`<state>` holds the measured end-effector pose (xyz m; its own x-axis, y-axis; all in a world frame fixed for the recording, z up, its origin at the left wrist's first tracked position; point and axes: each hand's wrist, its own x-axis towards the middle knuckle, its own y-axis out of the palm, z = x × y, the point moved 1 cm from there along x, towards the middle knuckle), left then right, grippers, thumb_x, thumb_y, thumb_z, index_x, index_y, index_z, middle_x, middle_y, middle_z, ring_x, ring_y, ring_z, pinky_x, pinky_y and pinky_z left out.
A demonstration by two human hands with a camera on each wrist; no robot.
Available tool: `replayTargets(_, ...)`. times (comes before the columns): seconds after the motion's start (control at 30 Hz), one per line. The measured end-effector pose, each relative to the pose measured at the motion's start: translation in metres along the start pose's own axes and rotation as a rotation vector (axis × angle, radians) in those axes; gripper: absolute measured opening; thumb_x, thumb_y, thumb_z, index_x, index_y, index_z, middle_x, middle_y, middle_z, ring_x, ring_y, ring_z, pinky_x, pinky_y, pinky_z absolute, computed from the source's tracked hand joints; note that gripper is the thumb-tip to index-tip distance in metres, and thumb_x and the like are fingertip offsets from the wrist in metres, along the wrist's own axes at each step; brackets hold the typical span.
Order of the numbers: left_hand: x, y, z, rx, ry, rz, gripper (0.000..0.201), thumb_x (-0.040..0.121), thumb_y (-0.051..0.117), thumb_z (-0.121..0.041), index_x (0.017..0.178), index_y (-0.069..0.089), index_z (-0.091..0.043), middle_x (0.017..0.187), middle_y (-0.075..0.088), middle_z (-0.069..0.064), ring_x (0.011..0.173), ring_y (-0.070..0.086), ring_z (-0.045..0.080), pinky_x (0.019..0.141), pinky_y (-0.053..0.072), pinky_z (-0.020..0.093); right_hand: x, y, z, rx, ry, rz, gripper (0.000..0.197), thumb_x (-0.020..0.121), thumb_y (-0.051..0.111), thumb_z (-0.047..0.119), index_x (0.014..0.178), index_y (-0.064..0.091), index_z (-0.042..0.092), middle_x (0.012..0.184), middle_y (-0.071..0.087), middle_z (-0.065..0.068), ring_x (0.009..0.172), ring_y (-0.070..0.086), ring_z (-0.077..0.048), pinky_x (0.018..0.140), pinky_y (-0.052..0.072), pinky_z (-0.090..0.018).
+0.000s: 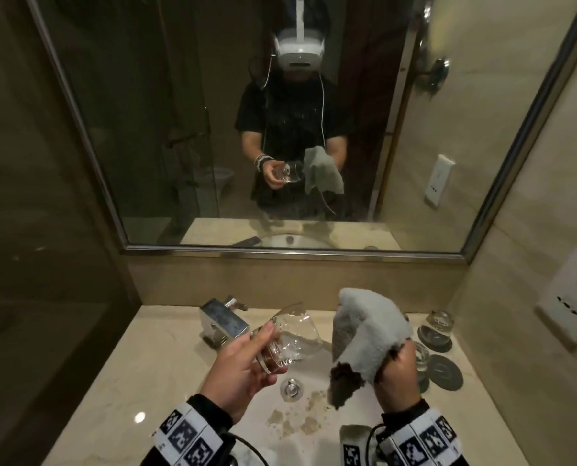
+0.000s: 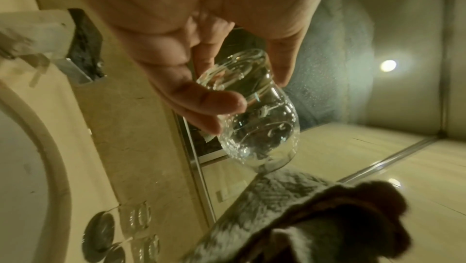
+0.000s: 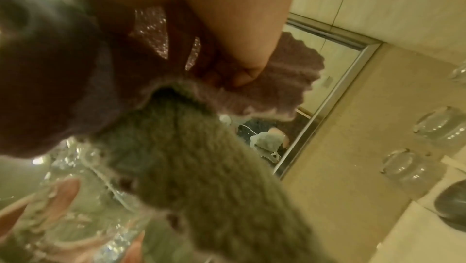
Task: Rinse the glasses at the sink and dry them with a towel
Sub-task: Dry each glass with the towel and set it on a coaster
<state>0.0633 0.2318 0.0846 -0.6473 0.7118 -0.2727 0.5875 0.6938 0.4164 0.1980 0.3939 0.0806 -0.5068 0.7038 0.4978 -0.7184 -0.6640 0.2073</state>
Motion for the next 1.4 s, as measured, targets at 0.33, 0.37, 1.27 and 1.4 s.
replayTargets(0.33, 0.001, -0.004, -0.012, -0.025, 0.049, 0.030, 0.052, 0.074, 0.065, -0.039, 0.105, 0.065, 0.003, 0.092, 0.068, 0.012, 0.063, 0.062, 0.025, 0.045, 0.046, 0.024, 0.000, 0.025, 0.029, -0.089, -0.075, 0.119, 0.027, 0.073, 0.059, 0.022, 0.093, 0.073, 0.034, 0.090, 0.074, 0.006, 0.086, 0.070, -0.016, 0.076, 0.057, -0.030)
replayTargets(0.37, 0.000, -0.003, -0.012, -0.026, 0.054, 0.038, 0.050, 0.075, 0.064, -0.039, 0.103, 0.066, 0.003, 0.091, 0.069, 0.011, 0.062, 0.061, 0.025, 0.045, 0.046, 0.024, -0.003, 0.031, 0.028, -0.103, -0.044, 0.185, 0.027, 0.075, 0.059, 0.020, 0.096, 0.073, 0.029, 0.092, 0.074, 0.000, 0.087, 0.070, -0.020, 0.077, 0.058, -0.035)
replayTargets(1.27, 0.015, -0.024, -0.026, 0.458, 0.072, 0.148, 0.063, 0.069, 0.069, -0.067, 0.103, 0.064, -0.015, 0.073, 0.065, 0.004, 0.045, 0.051, 0.018, 0.037, 0.034, 0.021, -0.017, 0.072, 0.002, 0.104, 0.616, 0.442, 0.037, 0.080, 0.063, -0.012, 0.117, 0.062, -0.010, 0.113, 0.069, -0.017, 0.105, 0.066, -0.023, 0.092, 0.050, -0.029)
replayTargets(1.4, 0.018, -0.029, -0.021, 0.419, 0.068, 0.203, 0.064, 0.062, 0.078, -0.056, 0.106, 0.060, -0.013, 0.079, 0.065, 0.006, 0.050, 0.056, 0.018, 0.043, 0.043, 0.024, -0.021, 0.071, -0.005, 0.058, 0.656, 0.407, 0.027, 0.079, 0.067, -0.006, 0.106, 0.065, -0.010, 0.100, 0.071, -0.016, 0.090, 0.068, -0.024, 0.083, 0.055, -0.036)
